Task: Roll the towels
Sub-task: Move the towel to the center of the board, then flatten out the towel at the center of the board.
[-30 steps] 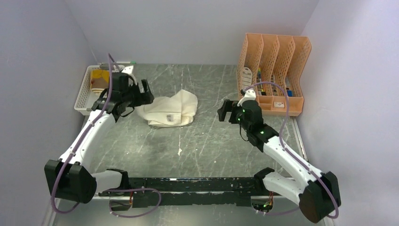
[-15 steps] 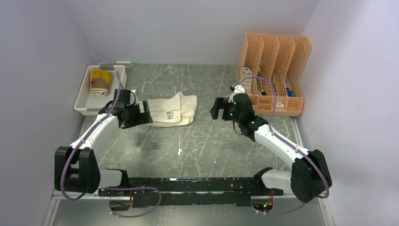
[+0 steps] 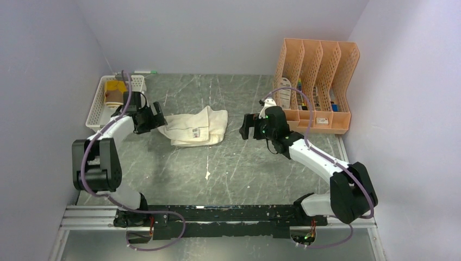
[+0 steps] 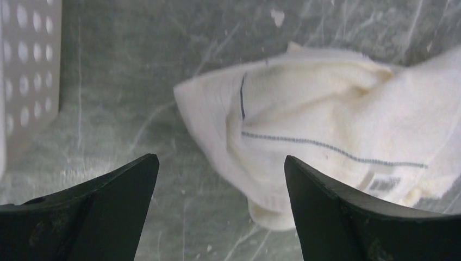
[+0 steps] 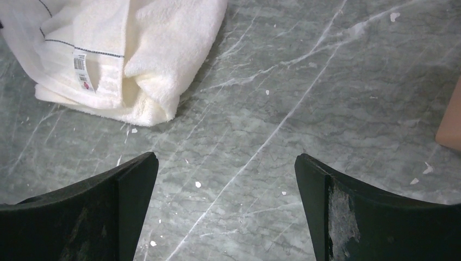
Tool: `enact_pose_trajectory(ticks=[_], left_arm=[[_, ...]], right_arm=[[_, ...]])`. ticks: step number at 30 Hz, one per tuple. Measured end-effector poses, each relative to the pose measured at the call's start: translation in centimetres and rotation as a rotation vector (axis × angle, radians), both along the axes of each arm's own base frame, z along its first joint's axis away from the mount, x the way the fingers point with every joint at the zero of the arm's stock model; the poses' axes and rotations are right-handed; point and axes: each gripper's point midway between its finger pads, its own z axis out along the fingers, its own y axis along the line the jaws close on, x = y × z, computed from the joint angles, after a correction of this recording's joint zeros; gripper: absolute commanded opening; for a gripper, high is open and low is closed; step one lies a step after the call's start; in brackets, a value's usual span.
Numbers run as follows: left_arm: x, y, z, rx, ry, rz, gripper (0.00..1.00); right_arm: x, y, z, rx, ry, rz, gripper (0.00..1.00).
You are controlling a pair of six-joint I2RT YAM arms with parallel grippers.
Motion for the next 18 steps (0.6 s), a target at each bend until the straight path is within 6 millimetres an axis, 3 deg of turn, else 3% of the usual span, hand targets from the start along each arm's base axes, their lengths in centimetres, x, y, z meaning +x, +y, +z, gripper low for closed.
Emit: enact_pose_trajectory(ticks=[4, 7, 9, 11, 14, 18], left_arm=[[2.3, 0.6, -1.0, 0.007, -0.001, 0.014, 0.94], [3.1, 0.9, -2.2, 0.008, 0.014, 0.021, 0.84], [3.8, 1.1, -2.8, 0.01, 0.023, 0.027, 0.72], [4.4, 1.2, -3.2, 0.01, 0.028, 0.029, 0.54], [5.0, 1.3, -3.9, 0.007, 0.03, 0.03, 0.1], [5.3, 0.9, -4.5, -0.006, 0.029, 0.005, 0.07]], right_arm=[[0.0, 0.3, -0.3, 0.0, 0.008, 0.016, 1.0], [-0.1, 0.4, -0.5, -0.001, 0.011, 0.024, 1.0], [-0.1, 0.4, -0.4, -0.001, 0.01, 0.026, 1.0], [0.0, 0.4, -0.4, -0.001, 0.009, 0.028, 1.0], [0.0, 0.5, -0.3, 0.001, 0.005, 0.032, 1.0], [0.2, 0.6, -0.3, -0.003, 0.004, 0.036, 1.0]])
